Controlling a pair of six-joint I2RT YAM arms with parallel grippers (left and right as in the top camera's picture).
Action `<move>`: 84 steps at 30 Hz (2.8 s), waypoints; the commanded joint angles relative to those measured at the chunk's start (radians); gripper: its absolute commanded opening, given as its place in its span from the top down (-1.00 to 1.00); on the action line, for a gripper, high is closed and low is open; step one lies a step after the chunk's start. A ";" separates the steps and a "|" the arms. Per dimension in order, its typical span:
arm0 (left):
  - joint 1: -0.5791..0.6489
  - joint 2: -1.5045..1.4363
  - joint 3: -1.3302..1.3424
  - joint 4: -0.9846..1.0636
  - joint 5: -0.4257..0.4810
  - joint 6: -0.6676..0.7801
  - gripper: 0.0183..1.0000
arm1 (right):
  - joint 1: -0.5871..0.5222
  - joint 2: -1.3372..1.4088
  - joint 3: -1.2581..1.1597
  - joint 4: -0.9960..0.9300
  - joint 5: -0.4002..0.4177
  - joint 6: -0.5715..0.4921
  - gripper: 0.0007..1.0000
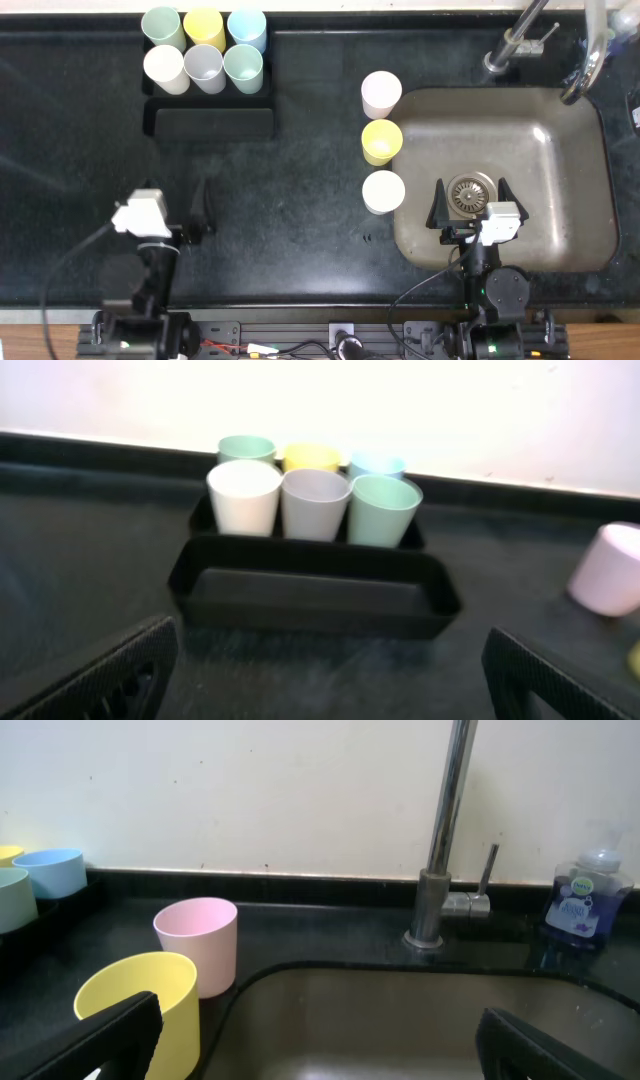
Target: Store Cups
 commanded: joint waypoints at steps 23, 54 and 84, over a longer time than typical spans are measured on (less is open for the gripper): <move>-0.545 1.989 2.311 -1.057 0.016 -0.423 -1.00 | 0.001 -0.011 -0.014 0.003 -0.007 -0.002 -1.00; -0.554 2.255 2.340 -1.139 0.053 -0.531 -1.00 | 0.001 -0.011 -0.014 0.003 -0.007 -0.002 -1.00; -0.562 2.316 2.341 -1.104 0.061 -0.531 0.64 | 0.001 -0.011 -0.014 0.003 -0.007 -0.002 -0.99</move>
